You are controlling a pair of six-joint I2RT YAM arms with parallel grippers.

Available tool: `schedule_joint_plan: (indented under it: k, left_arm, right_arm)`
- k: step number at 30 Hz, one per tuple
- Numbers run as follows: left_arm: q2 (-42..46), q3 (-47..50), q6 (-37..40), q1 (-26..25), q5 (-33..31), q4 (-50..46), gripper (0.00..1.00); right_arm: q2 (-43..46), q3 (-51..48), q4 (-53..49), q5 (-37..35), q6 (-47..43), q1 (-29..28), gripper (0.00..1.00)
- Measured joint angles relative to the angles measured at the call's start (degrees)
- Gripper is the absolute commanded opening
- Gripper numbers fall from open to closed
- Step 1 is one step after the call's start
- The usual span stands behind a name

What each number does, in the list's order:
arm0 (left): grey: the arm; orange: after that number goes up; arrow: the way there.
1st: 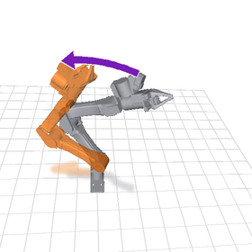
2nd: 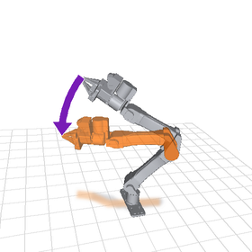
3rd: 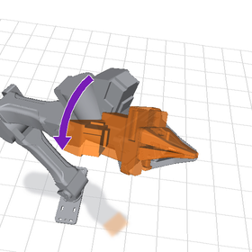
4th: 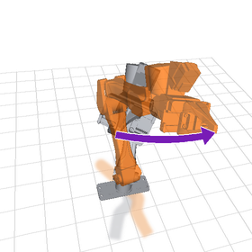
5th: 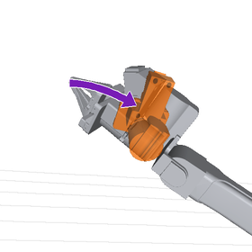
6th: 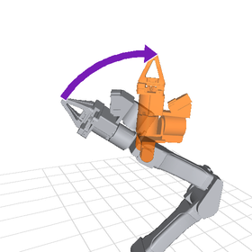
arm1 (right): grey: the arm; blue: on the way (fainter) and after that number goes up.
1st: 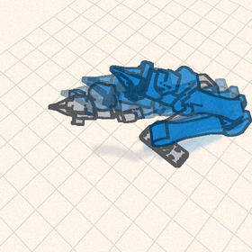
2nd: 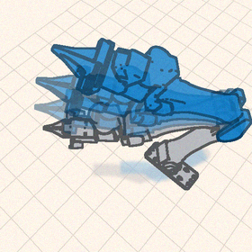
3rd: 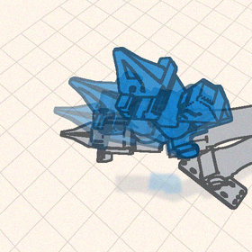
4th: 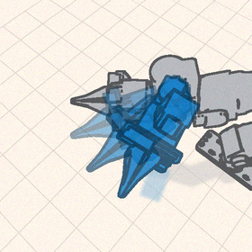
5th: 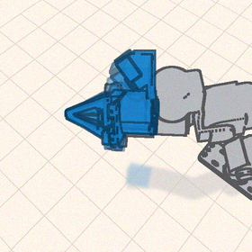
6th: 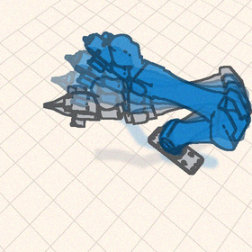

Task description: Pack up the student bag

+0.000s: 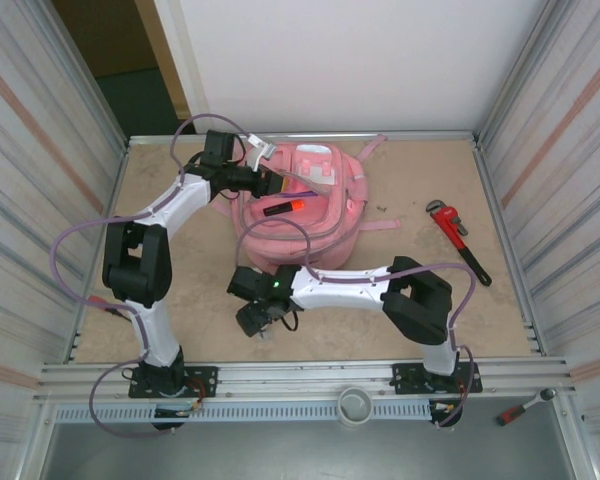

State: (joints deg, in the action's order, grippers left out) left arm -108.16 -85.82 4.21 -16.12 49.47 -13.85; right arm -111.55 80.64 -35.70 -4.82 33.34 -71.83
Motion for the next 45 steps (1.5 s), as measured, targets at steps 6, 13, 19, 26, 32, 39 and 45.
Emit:
schedule_joint_plan:
  k: [6, 13, 19, 26, 32, 39, 45]
  left_arm:
    - [0.0, 0.0, 0.0, 0.0, 0.0, 0.0, 0.00]
    - [0.0, 0.0, 0.0, 0.0, 0.0, 0.0, 0.00]
    - [0.0, 0.0, 0.0, 0.0, 0.0, 0.0, 0.00]
    - [0.0, 0.0, 0.0, 0.0, 0.0, 0.0, 0.00]
    - [0.0, 0.1, 0.0, 0.0, 0.0, 0.0, 0.00]
    - [0.0, 0.1, 0.0, 0.0, 0.0, 0.0, 0.00]
    - [0.0, 0.1, -0.5, 0.0, 0.0, 0.1, 0.00]
  right_arm:
    - [-4.2, 1.3, 0.0, 0.7, 1.2, 0.0, 0.86]
    - [-5.4, 1.7, -0.2, 0.3, 2.2, 0.3, 0.68]
    - [-4.6, -0.2, 0.7, 0.3, 1.9, 1.4, 0.46]
    - [-0.7, -5.3, 5.7, -0.7, -3.7, 1.5, 0.37]
    - [12.7, -14.4, 8.1, -1.7, -16.0, 4.3, 0.35]
    - [26.3, -15.4, 10.7, -3.0, -33.9, 16.3, 0.34]
    - [26.5, -14.4, 15.5, -3.8, -50.6, 25.0, 0.31]
